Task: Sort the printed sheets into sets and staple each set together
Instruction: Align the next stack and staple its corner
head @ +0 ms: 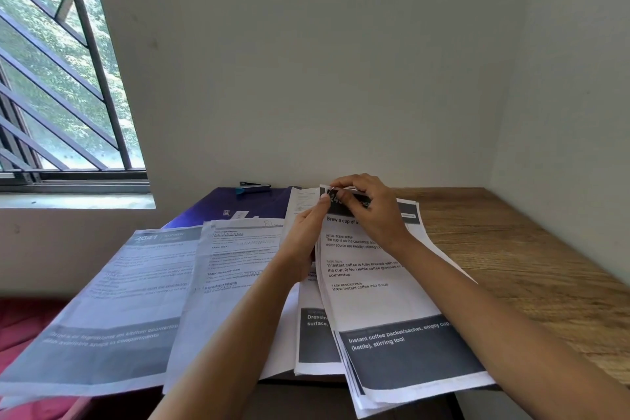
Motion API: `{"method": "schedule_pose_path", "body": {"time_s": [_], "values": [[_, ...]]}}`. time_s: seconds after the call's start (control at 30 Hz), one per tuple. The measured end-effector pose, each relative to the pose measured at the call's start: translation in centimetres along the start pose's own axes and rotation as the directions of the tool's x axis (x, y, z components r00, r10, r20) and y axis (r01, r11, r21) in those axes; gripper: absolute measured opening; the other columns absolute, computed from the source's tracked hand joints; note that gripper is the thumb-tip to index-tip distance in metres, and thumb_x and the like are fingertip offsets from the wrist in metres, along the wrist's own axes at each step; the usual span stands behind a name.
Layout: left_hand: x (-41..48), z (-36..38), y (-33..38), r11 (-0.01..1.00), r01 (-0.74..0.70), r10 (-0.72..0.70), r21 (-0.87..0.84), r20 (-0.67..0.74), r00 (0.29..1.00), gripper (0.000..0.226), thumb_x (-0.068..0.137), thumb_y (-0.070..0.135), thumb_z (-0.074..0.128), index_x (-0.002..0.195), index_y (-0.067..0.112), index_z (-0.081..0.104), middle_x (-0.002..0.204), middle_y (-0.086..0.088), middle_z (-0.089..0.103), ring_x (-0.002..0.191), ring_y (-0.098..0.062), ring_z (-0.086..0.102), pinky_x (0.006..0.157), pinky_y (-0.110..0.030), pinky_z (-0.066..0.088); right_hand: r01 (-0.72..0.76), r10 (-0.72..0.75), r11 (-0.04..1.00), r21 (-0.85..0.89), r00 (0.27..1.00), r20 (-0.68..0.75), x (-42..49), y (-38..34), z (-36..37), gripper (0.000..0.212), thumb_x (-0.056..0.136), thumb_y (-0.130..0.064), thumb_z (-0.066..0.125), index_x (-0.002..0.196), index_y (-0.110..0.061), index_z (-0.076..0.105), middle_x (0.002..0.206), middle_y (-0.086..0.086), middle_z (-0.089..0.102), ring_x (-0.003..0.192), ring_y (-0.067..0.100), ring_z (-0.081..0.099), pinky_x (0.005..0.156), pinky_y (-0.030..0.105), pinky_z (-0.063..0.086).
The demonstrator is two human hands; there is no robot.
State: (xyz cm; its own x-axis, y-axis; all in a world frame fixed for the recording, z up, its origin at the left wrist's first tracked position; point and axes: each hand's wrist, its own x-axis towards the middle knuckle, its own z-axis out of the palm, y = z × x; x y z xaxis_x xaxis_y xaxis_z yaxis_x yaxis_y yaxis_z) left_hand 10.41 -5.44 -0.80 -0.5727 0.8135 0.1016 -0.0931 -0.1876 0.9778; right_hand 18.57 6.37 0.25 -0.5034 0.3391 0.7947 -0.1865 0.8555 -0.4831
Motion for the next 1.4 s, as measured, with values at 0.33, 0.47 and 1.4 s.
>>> {"method": "schedule_pose_path", "body": {"time_s": [0.33, 0.47, 1.4], "values": [[-0.3, 0.1, 0.4, 1.000, 0.031, -0.031, 0.002, 0.016, 0.999, 0.039, 0.098, 0.044, 0.044, 0.112, 0.016, 0.067, 0.102, -0.016, 0.073, 0.089, -0.028, 0.070, 0.088, -0.045, 0.054, -0.017, 0.018, 1.000, -0.016, 1.000, 0.014, 0.0, 0.0, 0.1, 0.018, 0.091, -0.023, 0.061, 0.107, -0.025, 0.069, 0.102, -0.018, 0.062, 0.101, 0.009, 0.054, 0.087, 0.024, 0.042], [-0.4, 0.1, 0.6, 0.999, 0.042, -0.041, -0.006, 0.044, 0.998, 0.035, 0.098, 0.040, 0.044, 0.094, 0.019, 0.071, 0.091, -0.012, 0.073, 0.079, -0.024, 0.070, 0.082, -0.040, 0.055, -0.024, 0.024, 1.000, -0.014, 1.000, 0.008, -0.1, -0.2, 0.1, 0.017, 0.092, -0.023, 0.059, 0.106, -0.023, 0.069, 0.103, -0.016, 0.062, 0.101, 0.008, 0.053, 0.088, 0.023, 0.041], [-0.2, -0.1, 0.0, 0.953, -0.279, 0.291, 0.114, -0.109, 0.950, 0.034, 0.103, 0.016, 0.042, 0.130, 0.036, 0.045, 0.087, -0.014, 0.065, 0.078, -0.025, 0.064, 0.079, -0.045, 0.056, -0.056, 0.058, 0.992, 0.109, 0.998, -0.011, -0.2, -0.8, -0.3, 0.009, 0.092, -0.008, 0.058, 0.088, -0.016, 0.061, 0.086, -0.014, 0.061, 0.092, 0.014, 0.056, 0.073, 0.015, 0.045]]}}
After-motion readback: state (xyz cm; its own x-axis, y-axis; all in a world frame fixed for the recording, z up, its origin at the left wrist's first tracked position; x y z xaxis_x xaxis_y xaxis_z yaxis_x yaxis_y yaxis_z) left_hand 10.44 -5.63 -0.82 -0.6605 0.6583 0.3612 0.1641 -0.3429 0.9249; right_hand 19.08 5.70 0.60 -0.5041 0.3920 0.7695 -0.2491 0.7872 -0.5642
